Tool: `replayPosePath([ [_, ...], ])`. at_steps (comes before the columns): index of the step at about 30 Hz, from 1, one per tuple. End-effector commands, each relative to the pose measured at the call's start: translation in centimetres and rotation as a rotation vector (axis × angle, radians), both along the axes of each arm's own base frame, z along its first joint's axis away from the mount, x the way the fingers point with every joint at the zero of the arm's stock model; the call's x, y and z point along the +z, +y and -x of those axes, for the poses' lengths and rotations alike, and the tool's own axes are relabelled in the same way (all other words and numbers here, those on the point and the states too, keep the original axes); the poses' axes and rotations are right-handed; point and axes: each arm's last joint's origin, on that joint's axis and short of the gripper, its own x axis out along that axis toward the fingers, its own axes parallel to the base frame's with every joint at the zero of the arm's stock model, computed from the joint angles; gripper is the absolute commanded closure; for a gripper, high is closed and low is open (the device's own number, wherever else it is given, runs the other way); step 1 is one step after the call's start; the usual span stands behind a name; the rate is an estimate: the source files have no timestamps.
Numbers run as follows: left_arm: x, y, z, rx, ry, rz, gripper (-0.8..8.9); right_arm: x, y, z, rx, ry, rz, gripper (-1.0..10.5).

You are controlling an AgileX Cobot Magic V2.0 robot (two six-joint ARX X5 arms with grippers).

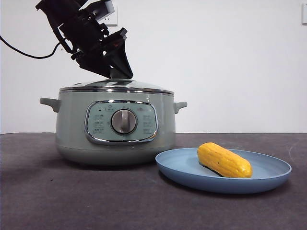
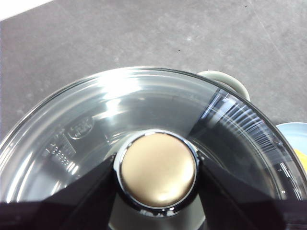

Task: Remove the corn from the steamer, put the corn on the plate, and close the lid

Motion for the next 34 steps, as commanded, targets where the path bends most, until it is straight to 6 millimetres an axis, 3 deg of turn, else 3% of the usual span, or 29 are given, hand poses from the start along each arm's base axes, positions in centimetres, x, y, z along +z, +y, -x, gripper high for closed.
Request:
replayPosePath([
  [1, -0.3, -0.5, -0.6, -0.02, -0.022, -0.001, 8.22, -0.4, 0.0, 0.0, 0.002, 0.01, 0.013, 3.8],
  [11, -1.0, -0.3, -0.1, -0.016, 0.063, -0.038, 7.99, -0.5, 0.0, 0.0, 0.002, 0.017, 0.016, 3.8],
  [12, -1.0, -0.3, -0.1, -0.016, 0.065, -0.039, 7.53, -0.5, 0.0, 0.0, 0.003, 0.017, 0.016, 3.8],
  [16, -1.0, -0.3, -0.1, -0.015, 0.065, -0.038, 4.23, -0.6, 0.0, 0.0, 0.003, 0.029, 0.022, 3.8],
  [18, -1.0, -0.3, -0.1, -0.015, 0.065, -0.038, 3.68, -0.7, 0.0, 0.1, 0.003, 0.043, 0.029, 3.8],
  [26, -0.5, -0.1, 0.1, -0.011, 0.052, -0.033, 3.69, -1.1, -0.1, 0.2, 0.003, 0.079, 0.047, 3.8],
  [34, 2.7, 1.0, 1.7, 0.003, -0.025, -0.006, 3.69, -1.1, -0.1, 0.2, 0.003, 0.08, 0.048, 3.8],
])
